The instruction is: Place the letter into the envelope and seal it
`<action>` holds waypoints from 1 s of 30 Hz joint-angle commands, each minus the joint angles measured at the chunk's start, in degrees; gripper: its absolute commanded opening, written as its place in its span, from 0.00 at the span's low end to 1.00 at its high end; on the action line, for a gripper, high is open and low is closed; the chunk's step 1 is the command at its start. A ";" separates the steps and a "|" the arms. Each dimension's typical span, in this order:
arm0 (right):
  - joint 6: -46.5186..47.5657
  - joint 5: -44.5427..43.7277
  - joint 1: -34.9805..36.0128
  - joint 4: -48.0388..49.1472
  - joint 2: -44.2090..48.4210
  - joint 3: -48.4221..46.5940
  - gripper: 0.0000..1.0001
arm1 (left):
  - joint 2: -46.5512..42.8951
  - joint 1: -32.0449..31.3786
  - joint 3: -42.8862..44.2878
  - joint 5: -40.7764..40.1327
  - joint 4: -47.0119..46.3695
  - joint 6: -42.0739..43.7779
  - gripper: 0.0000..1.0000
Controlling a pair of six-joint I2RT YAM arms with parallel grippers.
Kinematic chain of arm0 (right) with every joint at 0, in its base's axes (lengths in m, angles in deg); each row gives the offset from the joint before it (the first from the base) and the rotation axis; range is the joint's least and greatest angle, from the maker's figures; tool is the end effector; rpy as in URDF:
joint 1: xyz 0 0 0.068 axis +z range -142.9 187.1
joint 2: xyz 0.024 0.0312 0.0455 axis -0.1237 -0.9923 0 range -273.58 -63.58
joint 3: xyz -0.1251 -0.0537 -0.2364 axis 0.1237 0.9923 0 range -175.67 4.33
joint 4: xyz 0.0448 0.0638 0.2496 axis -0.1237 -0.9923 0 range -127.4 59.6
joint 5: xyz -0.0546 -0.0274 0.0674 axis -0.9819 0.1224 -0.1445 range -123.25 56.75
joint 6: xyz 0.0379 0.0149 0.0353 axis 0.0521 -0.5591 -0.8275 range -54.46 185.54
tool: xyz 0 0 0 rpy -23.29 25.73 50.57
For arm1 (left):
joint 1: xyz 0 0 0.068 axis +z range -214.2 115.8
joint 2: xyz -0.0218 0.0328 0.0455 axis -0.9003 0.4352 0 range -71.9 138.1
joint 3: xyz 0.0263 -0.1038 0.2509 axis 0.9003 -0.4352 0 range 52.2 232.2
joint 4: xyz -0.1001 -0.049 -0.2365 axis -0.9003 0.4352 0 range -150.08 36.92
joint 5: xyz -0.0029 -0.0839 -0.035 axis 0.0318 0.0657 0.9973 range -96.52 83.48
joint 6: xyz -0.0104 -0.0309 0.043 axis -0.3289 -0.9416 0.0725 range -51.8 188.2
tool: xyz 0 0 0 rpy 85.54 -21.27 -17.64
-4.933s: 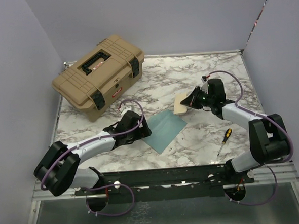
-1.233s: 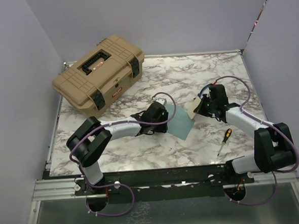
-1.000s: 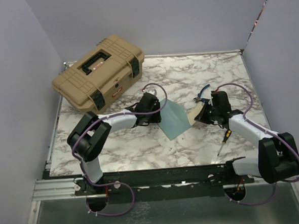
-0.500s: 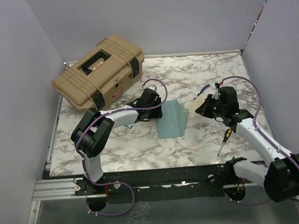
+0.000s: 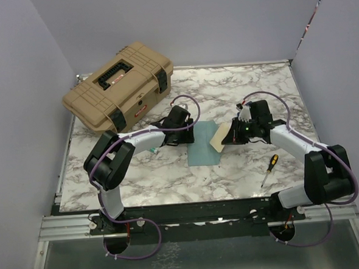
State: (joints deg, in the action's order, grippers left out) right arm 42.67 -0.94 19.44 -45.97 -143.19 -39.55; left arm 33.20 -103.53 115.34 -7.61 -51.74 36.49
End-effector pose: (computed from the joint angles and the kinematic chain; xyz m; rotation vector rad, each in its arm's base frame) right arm 0.2611 0.0766 0.1975 -0.0235 2.5140 0.9565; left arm 0.2952 -0.2411 0.1648 0.1589 2.5148 -0.5090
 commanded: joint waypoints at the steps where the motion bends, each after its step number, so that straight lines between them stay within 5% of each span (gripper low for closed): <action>1: 2.66 1.84 0.22 -5.64 -3.94 -3.71 0.01 | 0.29 0.31 -1.53 3.56 5.02 -0.70 0.64; 17: 5.28 5.55 0.23 -17.80 -11.30 -10.34 0.01 | 2.19 0.21 -0.82 5.56 4.93 1.21 0.56; 30: 3.37 7.23 0.34 -15.23 -15.95 -9.57 0.01 | 4.87 -0.28 -0.05 8.52 5.15 0.59 0.50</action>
State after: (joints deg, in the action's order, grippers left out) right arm 46.91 3.76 19.44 -60.75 -157.23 -48.88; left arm 34.20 -103.29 116.14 -2.19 -51.04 37.26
